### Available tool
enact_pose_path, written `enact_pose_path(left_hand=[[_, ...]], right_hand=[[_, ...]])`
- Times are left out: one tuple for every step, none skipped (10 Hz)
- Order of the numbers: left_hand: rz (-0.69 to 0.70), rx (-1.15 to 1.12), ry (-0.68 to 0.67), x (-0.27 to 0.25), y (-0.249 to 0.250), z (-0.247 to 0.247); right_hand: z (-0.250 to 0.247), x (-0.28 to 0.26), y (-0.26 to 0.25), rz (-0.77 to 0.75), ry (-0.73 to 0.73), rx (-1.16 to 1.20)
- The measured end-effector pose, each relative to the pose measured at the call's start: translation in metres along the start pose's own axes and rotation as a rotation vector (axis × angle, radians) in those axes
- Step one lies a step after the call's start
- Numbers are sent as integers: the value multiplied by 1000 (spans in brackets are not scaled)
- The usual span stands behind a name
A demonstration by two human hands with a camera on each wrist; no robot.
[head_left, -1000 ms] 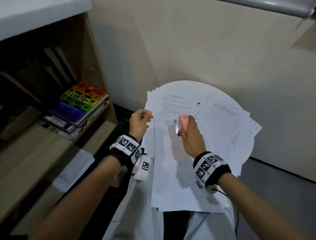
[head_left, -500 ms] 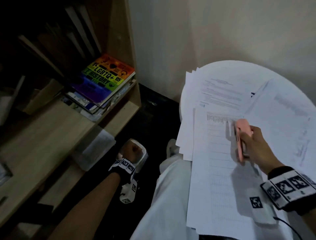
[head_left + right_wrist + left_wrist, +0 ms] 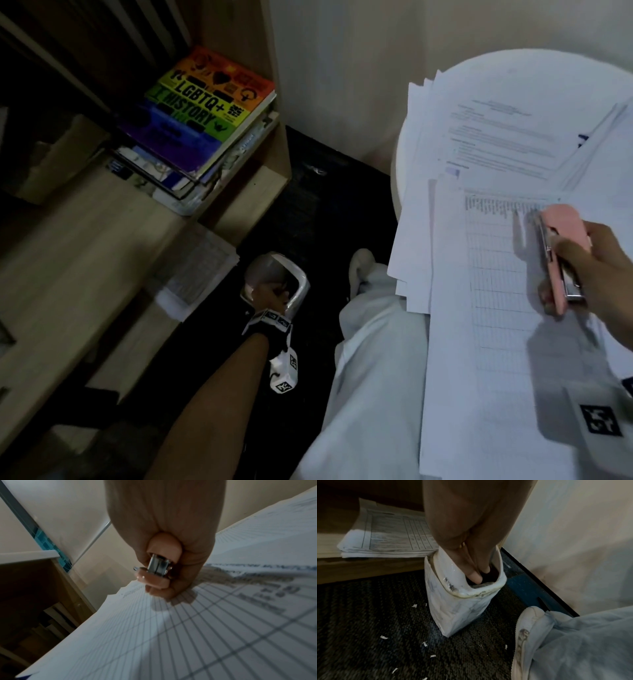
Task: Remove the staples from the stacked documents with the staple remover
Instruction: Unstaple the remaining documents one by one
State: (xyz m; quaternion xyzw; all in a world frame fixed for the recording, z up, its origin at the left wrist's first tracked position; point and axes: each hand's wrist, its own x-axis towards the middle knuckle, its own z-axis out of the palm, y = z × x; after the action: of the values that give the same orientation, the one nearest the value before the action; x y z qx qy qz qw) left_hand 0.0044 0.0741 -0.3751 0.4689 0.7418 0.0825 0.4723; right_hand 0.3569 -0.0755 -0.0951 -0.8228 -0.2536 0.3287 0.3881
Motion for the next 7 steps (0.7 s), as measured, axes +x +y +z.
enact_pose_path(left_hand=[[53,49,-22,-5,1,-6],[55,36,-48,-15,6,-16],[22,90,-38,-16,12,-26],[82,93,-45,-23,29,-34],[201,143,-24,-55,82,-51],[280,-15,-68,-70,120,-63],[451,32,-29,-106,158,-70]], right_hand=[[0,-3,-3,11,-22,-2],[1,-8,-9,12,-44,20],[3,-18,-19,15,-64,16],[0,-19,-25,53,-56,7],[-10,-21,-33,67,-43,-5],[-29,-31,-31,34,23,60],[-50,-45,-18,58,163,-6]])
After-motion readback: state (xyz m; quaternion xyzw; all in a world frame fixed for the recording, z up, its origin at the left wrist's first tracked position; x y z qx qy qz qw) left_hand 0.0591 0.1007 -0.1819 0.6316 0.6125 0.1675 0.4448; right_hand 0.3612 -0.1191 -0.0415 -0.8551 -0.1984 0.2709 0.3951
